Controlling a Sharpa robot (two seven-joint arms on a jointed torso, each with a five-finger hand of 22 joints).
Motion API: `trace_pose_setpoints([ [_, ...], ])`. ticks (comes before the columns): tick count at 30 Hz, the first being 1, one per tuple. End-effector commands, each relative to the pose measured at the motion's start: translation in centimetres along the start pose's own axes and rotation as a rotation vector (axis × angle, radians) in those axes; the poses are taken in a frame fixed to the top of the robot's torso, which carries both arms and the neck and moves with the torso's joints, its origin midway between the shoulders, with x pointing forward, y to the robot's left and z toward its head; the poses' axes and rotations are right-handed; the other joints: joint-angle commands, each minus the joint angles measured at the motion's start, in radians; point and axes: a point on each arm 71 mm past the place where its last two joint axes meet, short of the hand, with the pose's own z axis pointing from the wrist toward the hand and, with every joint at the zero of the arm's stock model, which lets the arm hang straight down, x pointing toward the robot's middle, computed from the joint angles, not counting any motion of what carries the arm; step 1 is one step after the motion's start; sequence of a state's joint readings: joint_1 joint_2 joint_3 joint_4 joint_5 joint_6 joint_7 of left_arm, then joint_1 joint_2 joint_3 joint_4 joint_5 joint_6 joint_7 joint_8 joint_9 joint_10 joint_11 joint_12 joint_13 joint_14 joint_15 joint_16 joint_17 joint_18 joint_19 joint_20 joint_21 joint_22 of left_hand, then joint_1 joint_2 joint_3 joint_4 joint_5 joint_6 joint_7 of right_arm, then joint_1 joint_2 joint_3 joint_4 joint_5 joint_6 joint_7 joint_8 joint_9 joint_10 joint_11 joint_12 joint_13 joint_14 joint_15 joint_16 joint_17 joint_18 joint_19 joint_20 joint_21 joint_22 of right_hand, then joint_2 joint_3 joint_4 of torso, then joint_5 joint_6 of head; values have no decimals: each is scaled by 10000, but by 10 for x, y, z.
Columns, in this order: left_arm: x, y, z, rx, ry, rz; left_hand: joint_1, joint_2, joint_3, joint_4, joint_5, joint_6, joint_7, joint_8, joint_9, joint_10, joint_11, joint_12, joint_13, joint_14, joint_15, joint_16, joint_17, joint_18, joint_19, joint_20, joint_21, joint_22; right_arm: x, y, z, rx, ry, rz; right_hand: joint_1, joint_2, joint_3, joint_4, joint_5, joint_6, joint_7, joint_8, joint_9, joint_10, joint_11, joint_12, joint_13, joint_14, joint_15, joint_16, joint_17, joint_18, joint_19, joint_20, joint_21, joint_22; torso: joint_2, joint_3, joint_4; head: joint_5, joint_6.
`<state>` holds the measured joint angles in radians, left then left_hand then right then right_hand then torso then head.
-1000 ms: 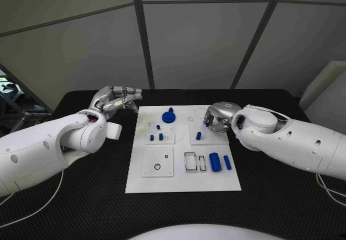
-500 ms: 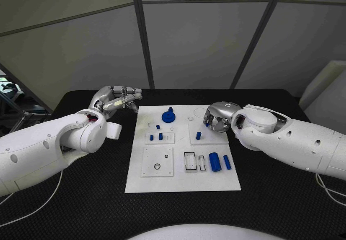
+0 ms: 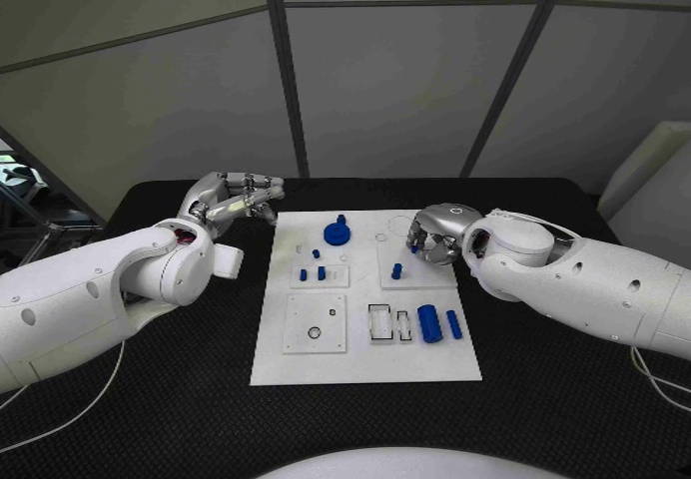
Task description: Assemble the parts on the task board
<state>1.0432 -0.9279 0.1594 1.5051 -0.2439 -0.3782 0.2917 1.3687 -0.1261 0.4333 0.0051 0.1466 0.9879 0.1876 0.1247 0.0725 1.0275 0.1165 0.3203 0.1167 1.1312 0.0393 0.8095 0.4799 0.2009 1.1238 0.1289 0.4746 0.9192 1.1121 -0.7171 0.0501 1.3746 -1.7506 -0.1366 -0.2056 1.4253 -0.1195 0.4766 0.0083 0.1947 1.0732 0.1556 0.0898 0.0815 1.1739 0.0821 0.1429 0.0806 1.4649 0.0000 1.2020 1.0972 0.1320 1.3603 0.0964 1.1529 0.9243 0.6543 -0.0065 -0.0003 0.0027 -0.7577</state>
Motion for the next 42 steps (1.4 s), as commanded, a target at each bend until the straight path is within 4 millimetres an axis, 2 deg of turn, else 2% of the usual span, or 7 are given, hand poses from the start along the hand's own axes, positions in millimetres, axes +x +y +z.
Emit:
trace_pose_setpoints([
  [1,1,-2,0,85,95,-62,41,74,2,-65,44,-21,78,-43,-13,-20,49,-33,-15,-88,-16,-31,-10,-189,31,23,-15,-16,2,-2,0,96,178,-114,18,109,36,-25,50,59,6,60,7,47,-4,35,-1,389,-84,46,10,-169,37,-27,62,11,0,-1,0,1,-1],
  [27,1,-2,0,85,95,-62,41,74,2,-65,44,-21,78,-43,-13,-20,49,-33,-15,-88,-16,-31,-10,-189,31,23,-15,-16,2,-2,0,96,178,-114,18,109,36,-25,50,59,6,60,7,47,-4,35,-1,389,-84,46,10,-169,37,-27,62,11,0,-1,0,1,-1],
  [28,1,-1,0,80,116,-70,63,124,-65,-125,35,-253,212,-101,-25,-286,172,-34,-94,-338,85,-368,-210,-194,-179,89,-215,-140,1,-2,-1,98,100,-90,-436,446,-25,72,-39,500,-179,227,95,446,-171,102,84,390,-198,292,45,-308,210,-115,858,1031,13,-3,7,-45,5],
  [34,4,0,1,3,351,-148,63,124,-65,-125,35,-253,212,-101,-25,-286,172,-34,-94,-338,85,-368,-210,-194,-179,89,-215,-140,-9,3,-6,29,-1074,333,-436,446,-25,72,-39,500,-179,227,95,446,-171,102,84,390,-198,292,45,-308,210,-115,858,1031,14,-1,1,-39,4],
  [42,4,0,2,-33,409,-166,63,124,-65,-125,35,-253,212,-101,-25,-286,172,-34,-94,-338,85,-368,-210,-194,-179,89,-215,-140,-14,4,-12,-22,-1502,483,-443,446,-35,63,-44,521,-192,234,101,460,-181,96,87,395,-206,324,74,-311,211,-124,883,1060,12,-4,7,-71,23],
])
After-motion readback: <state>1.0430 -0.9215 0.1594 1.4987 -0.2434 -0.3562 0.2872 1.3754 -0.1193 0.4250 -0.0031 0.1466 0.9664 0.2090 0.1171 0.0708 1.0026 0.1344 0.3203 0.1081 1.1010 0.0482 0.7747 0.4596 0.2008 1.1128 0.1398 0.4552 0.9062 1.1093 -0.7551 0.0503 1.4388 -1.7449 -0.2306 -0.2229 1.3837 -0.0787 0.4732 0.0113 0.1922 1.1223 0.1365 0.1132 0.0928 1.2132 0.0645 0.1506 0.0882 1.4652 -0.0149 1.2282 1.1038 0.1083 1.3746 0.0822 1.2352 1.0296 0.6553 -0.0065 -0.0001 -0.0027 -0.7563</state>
